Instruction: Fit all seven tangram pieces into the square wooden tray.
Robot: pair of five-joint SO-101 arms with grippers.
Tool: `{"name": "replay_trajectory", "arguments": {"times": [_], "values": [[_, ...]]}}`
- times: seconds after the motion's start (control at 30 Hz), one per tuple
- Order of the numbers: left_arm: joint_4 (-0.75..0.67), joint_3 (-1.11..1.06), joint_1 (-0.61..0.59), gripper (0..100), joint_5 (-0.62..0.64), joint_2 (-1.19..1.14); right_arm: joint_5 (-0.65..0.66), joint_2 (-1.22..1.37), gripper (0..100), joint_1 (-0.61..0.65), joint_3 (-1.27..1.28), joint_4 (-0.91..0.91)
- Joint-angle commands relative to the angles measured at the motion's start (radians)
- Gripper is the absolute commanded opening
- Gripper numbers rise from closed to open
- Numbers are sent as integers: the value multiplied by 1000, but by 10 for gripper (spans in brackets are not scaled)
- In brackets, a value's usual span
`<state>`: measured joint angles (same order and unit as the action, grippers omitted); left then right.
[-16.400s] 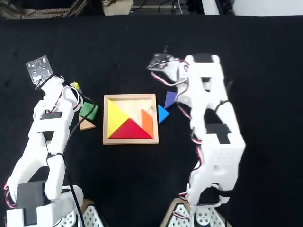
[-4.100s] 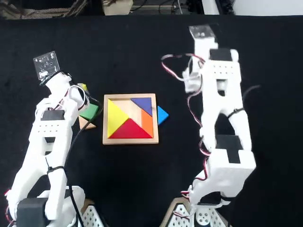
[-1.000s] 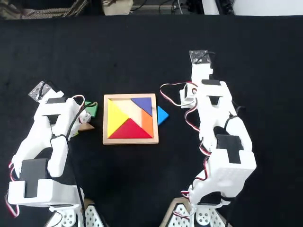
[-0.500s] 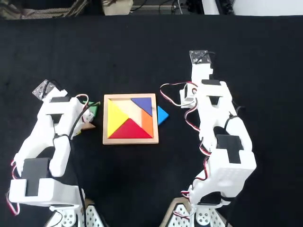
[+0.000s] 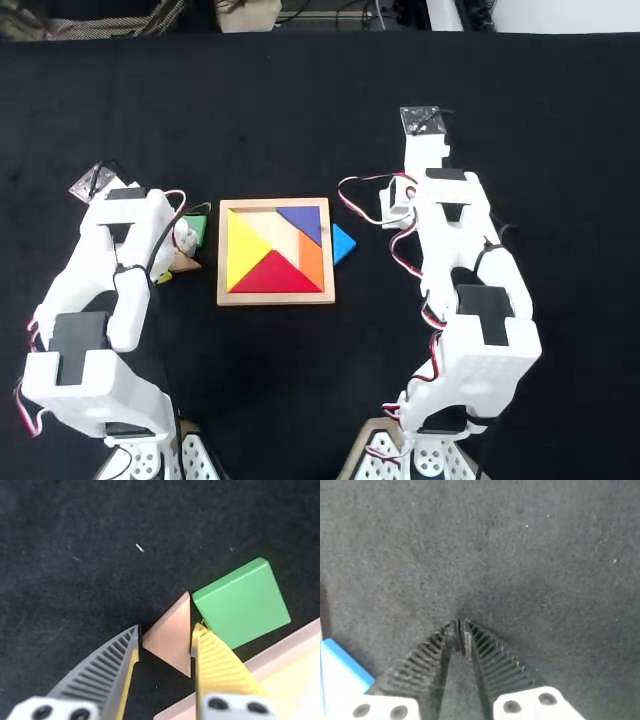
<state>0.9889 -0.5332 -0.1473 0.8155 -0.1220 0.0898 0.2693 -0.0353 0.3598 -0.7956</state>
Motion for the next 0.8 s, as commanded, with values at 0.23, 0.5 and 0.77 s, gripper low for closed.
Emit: {"name": "replay_trajectory", "arguments": {"times": [0.23, 0.5, 0.77], "values": [[43, 62, -27, 127, -178, 0, 14, -48, 11, 11, 2, 15], [138, 87, -25, 54, -316, 127, 15, -48, 11, 11, 2, 15], [135, 91, 162, 58, -690, 307, 8, -51, 11, -17, -2, 15]]}}
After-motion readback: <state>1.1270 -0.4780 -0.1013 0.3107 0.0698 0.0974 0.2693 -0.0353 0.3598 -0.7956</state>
